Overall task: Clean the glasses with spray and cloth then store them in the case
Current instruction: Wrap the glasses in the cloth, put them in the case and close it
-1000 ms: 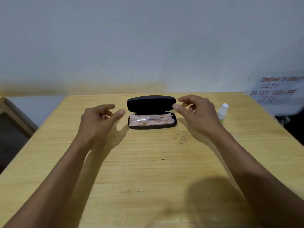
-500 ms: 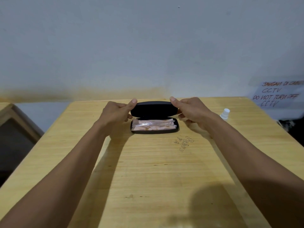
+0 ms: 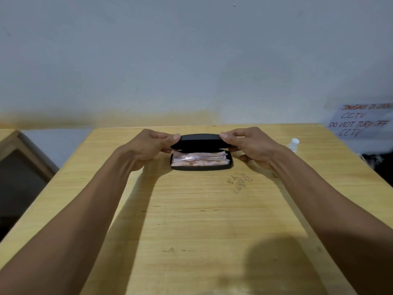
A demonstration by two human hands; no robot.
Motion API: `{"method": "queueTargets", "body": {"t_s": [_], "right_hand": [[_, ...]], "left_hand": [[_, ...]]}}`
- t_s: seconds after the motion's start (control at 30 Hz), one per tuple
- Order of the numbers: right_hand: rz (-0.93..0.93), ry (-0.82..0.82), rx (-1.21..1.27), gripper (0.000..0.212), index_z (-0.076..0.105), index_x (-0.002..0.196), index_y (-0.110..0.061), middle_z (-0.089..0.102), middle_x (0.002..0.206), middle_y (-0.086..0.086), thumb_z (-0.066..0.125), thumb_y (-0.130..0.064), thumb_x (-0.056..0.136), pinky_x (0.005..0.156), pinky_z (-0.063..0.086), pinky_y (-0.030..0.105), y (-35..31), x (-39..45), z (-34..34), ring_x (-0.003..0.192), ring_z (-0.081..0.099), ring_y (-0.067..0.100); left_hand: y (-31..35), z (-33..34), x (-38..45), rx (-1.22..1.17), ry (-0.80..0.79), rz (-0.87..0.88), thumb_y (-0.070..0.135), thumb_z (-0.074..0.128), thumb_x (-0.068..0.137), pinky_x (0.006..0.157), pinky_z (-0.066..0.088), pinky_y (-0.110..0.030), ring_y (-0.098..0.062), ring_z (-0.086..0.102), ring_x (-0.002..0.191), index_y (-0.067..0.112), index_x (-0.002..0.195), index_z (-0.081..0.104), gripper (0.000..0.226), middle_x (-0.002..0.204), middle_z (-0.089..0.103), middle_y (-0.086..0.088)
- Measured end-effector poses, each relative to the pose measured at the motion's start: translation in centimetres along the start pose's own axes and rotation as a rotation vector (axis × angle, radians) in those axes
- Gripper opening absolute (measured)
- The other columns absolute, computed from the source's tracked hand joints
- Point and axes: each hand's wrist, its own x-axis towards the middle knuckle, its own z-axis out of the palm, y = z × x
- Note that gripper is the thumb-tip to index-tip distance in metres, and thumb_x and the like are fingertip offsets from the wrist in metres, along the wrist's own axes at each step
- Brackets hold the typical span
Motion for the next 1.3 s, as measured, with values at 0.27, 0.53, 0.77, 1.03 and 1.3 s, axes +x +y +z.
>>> {"method": "queueTargets", "body": {"t_s": [0.27,0.53,0.77,1.03,1.3], "right_hand": [[-0.127,-0.009,0.065,0.027,0.07,0.119,-0.008,0.068,0.119,0.01,0.069,-0.016,0.093,0.08,0.058,0.02,2.9,-1.1,0.5,0.106,0.067,0.018],[-0.357,0.148,-0.415,0.03,0.07,0.125,-0.027,0.069,0.121,-0.01,0.065,-0.033,0.096,0.08,0.048,0.014,4.8,-1.5,0.9,0.106,0.061,0.005],[-0.437,0.178,-0.535,0.059,0.062,0.135,-0.027,0.064,0.13,-0.004,0.079,-0.043,0.081,0.1,0.047,0.028,5.6,-3.0,2.2,0.119,0.056,0.013],[-0.456,0.241,-0.537,0.058,0.062,0.136,-0.02,0.062,0.135,0.009,0.08,-0.032,0.083,0.102,0.045,0.033,5.8,-3.6,3.1,0.125,0.054,0.026],[-0.41,0.269,-0.507,0.051,0.063,0.133,-0.029,0.054,0.147,0.005,0.078,-0.033,0.084,0.111,0.043,0.044,6.4,-2.4,3.2,0.136,0.047,0.024]], "left_hand": [[-2.1,1.4,-2.2,0.023,0.059,0.179,0.027,0.071,0.086,0.09,0.051,-0.014,0.003,0.064,0.098,0.016,0.121,0.07,0.036,0.109,0.073,0.006],[-3.4,3.0,-4.0,0.208,0.176,0.299,0.022,0.072,0.087,0.079,0.04,0.004,0.0,0.057,0.11,0.015,0.132,0.061,0.047,0.123,0.064,0.007],[-3.6,4.3,-4.8,0.186,0.243,0.358,0.016,0.081,0.077,0.084,0.044,0.001,0.017,0.058,0.101,0.013,0.13,0.063,0.055,0.12,0.066,0.008],[-3.7,5.2,-4.2,0.335,0.362,0.361,0.03,0.08,0.077,0.104,0.034,-0.021,-0.022,0.049,0.133,0.021,0.126,0.066,0.052,0.143,0.055,-0.009],[-4.1,5.3,-3.6,0.359,0.39,0.398,0.029,0.08,0.077,0.108,0.043,-0.032,-0.024,0.054,0.129,0.015,0.122,0.068,0.048,0.139,0.058,-0.01]]}}
